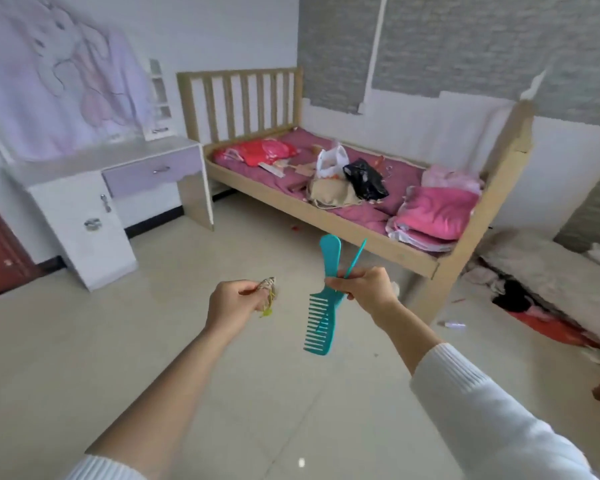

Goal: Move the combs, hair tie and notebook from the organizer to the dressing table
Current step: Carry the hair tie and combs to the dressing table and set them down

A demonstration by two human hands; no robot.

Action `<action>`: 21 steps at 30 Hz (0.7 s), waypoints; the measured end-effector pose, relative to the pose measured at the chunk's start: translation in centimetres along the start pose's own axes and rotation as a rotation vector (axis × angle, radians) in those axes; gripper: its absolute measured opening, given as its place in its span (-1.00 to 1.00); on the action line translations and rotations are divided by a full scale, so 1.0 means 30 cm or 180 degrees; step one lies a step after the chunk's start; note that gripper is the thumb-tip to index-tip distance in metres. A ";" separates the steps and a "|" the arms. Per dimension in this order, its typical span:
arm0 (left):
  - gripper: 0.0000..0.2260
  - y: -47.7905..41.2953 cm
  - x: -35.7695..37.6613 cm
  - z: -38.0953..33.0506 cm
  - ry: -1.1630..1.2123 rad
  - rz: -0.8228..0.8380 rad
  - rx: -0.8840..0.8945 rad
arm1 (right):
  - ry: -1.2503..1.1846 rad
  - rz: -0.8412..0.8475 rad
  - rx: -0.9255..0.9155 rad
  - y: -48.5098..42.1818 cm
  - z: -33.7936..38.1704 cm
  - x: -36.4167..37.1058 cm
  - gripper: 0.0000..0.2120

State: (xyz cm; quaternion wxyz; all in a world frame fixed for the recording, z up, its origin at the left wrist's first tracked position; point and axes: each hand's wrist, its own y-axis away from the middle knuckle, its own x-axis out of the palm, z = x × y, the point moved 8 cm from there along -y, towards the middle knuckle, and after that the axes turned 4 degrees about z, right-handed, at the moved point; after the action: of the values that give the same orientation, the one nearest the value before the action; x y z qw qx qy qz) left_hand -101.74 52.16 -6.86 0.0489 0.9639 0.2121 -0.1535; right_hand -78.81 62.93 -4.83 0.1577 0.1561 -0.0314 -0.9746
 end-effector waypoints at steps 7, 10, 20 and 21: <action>-0.96 -0.518 -0.457 0.143 0.0054 -0.0554 0.0015 | -0.0191 0.0630 -0.0060 -0.578 0.225 0.590 -0.85; -0.90 -0.776 -0.629 0.182 0.0064 -0.0675 -0.0026 | -0.0416 0.0839 0.0010 -0.854 0.317 0.811 -0.86; -0.79 -1.421 -1.299 0.329 0.0532 -0.1442 -0.0352 | -0.0650 0.1573 0.0353 -1.547 0.636 1.544 -0.70; -0.75 -1.488 -1.359 0.350 0.0549 -0.1500 -0.0382 | -0.0726 0.1639 0.0380 -1.611 0.660 1.619 -0.69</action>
State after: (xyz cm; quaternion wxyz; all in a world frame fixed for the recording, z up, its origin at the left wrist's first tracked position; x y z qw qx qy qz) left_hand -158.72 74.83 -5.22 0.0506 0.8928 0.4429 -0.0651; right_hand -143.20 93.58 -5.67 0.3860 0.0413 -0.1448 -0.9101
